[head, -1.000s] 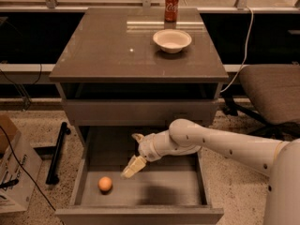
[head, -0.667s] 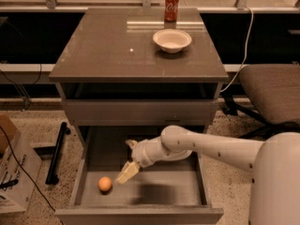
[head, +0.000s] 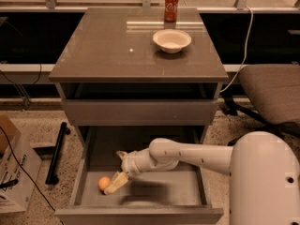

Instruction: Pick orange from middle drawer and place on counter

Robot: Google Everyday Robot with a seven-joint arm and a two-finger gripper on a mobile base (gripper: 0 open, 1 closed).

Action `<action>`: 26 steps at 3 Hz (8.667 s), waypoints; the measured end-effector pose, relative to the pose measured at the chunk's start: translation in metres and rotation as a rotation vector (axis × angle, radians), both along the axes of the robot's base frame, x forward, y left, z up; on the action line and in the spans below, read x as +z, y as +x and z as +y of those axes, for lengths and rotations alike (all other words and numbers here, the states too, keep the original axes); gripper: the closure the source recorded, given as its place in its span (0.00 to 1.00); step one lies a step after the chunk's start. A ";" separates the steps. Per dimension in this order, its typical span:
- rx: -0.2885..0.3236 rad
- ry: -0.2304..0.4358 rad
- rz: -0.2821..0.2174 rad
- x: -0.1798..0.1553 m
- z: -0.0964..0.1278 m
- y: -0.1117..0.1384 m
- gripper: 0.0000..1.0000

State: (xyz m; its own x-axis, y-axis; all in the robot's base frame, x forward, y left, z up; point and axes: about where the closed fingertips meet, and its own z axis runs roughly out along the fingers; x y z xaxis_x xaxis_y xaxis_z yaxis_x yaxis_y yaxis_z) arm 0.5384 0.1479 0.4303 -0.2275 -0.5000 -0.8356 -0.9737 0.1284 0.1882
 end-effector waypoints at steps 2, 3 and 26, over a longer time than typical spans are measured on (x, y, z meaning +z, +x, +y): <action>0.002 0.023 0.043 -0.038 0.037 -0.010 0.00; -0.019 0.010 0.061 -0.044 0.036 -0.013 0.19; 0.037 0.195 -0.564 0.432 -0.090 0.230 0.00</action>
Offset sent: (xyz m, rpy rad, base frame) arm -0.0121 0.0488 -0.0484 0.0303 0.0511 0.0039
